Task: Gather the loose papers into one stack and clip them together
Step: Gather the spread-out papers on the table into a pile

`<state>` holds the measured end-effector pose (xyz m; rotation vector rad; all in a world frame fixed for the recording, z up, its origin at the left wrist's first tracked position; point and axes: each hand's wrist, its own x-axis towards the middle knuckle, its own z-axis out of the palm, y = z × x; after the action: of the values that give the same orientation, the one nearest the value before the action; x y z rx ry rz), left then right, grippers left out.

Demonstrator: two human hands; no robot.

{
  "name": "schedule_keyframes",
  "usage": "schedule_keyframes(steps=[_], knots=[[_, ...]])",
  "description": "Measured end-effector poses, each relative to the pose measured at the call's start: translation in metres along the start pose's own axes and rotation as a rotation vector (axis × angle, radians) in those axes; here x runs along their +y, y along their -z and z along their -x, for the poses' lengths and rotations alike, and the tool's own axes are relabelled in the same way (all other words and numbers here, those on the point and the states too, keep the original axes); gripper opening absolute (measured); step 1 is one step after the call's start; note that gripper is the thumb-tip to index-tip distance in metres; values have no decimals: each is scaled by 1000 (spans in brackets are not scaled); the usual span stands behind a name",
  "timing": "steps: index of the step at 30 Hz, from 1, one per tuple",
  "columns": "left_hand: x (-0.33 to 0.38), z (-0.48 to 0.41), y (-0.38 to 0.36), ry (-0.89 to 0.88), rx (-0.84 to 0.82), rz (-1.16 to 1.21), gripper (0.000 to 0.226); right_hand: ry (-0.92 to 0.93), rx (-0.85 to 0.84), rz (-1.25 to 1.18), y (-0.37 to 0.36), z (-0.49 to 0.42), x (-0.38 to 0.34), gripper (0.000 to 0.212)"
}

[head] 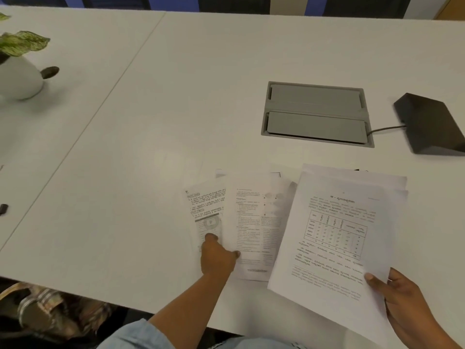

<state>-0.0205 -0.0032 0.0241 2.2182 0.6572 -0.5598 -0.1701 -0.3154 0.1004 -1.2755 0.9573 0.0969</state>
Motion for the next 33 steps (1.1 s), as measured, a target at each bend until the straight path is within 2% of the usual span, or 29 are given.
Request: schedule_keyframes(steps=[3, 5, 10, 14, 17, 22, 28, 33], knots=[[1, -4, 3, -9, -48, -5, 24, 1, 12, -18, 1, 1, 1, 43], [3, -5, 3, -2, -55, 96, 16, 5, 15, -24, 0, 4, 1, 36], [10, 0, 6, 0, -73, 298, 26, -11, 20, -17, -3, 10, -2, 22], [11, 8, 9, 7, -107, 417, 38, -13, 18, -6, -5, 13, -6, 35], [7, 11, 11, 3, -164, 495, 32, -7, 7, -8, -6, 13, -8, 30], [6, 16, 22, -59, -182, 435, 12, 11, 1, 4, -7, 13, -11, 27], [0, 18, 62, -149, -112, 377, 25, 41, 1, 29, -5, 11, -18, 22], [-6, 21, 108, -128, 9, 401, 46, 64, -6, 37, -7, 7, -24, 22]])
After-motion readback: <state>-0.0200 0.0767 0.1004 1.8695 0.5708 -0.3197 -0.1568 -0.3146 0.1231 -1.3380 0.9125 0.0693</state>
